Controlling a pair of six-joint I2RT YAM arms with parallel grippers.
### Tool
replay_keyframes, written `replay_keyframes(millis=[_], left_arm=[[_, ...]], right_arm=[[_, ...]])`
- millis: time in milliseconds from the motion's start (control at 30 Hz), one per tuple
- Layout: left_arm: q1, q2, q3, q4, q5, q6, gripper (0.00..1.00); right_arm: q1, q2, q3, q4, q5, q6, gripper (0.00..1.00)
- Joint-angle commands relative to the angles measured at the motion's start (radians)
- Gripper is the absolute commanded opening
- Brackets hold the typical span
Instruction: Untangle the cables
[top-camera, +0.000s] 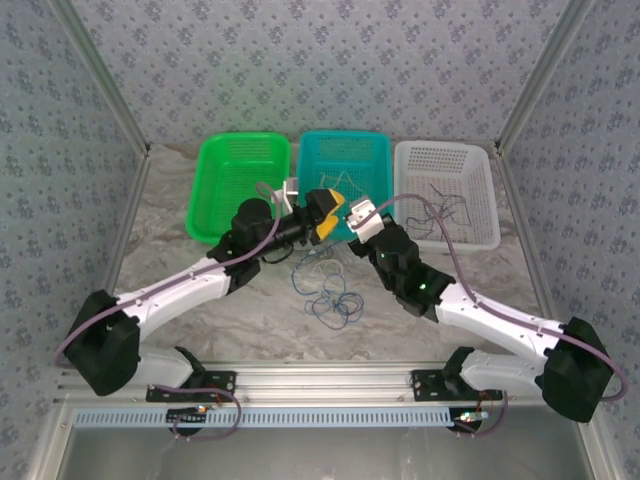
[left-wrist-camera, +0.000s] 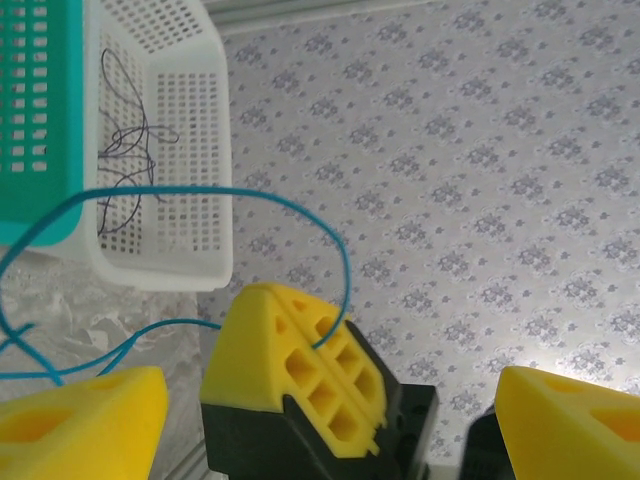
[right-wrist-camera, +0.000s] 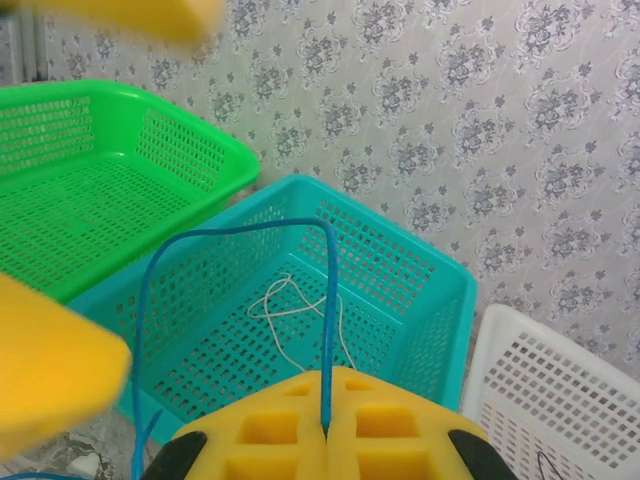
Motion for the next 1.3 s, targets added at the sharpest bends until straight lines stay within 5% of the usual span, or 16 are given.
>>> replay_keyframes(millis=[0,733,1033,1267], left_arm=[[-0.014,0.018,0.044,0.098,-0.015,-0.026,0.85],[0.046,0.235,0.140,0.262,-0.027,-0.089,0.73],[0.116,0.039,-0.015,0.078,-0.109,-0.025,0.83],[0.077,-0.037,0.010,0.006,-0.107,-0.005,0.88]], right_arm=[[0.009,0.008,0.041,0.043,0.024,-0.008,0.00],[0.079,-0.220,-0.082,-0.106,-0.004,0.215,0.00],[-0.029,-0.231,-0.087,-0.139,0.014,0.157,0.00],[-0.099,-0.139,-0.087,-0.001,-0.023,0.109,0.00]])
